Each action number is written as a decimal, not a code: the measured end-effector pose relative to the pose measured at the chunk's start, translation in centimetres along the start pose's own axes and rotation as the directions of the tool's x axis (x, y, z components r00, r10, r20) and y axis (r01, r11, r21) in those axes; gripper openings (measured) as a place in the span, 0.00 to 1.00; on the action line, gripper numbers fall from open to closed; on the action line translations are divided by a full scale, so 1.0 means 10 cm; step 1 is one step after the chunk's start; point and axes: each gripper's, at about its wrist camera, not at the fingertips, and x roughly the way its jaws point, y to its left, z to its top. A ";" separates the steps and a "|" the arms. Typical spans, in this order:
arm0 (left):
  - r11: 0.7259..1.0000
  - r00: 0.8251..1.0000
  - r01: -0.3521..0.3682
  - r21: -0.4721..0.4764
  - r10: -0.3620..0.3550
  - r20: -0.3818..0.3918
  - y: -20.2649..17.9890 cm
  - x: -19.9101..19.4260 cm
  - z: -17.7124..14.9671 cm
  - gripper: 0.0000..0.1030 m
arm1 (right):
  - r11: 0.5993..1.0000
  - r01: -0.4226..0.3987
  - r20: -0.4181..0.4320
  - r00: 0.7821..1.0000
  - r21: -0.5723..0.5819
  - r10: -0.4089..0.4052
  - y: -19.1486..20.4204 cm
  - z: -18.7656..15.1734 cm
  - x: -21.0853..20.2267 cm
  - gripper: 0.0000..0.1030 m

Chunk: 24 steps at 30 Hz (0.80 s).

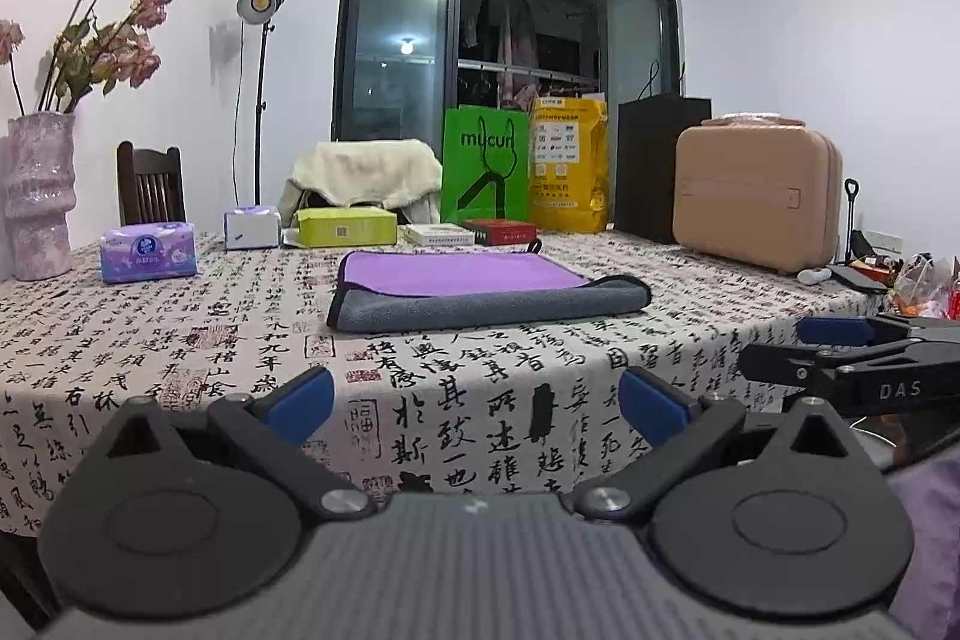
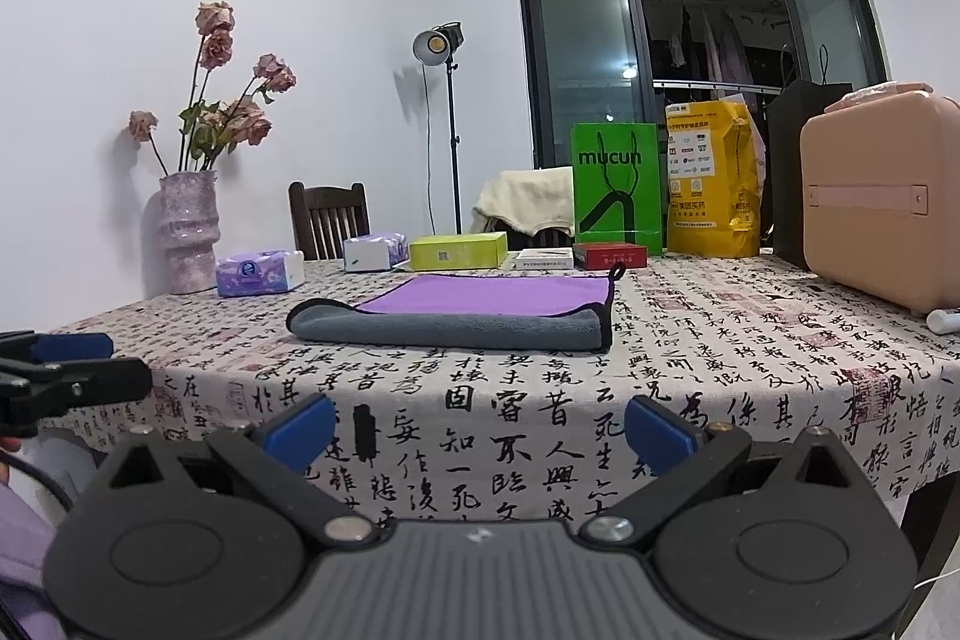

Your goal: Fold towel

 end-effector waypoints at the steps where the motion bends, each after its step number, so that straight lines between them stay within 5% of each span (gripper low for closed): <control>1: 1.000 1.000 -0.003 -0.001 0.003 -0.001 0.01 0.03 0.00 1.00 | 1.000 -0.003 -0.002 1.000 -0.006 0.003 0.00 0.00 0.03 1.00; 24: 0.998 0.998 -0.056 -0.005 0.056 -0.015 0.37 0.90 0.16 1.00 | 0.999 0.010 -0.050 0.999 -0.045 -0.012 -0.30 0.12 0.91 0.99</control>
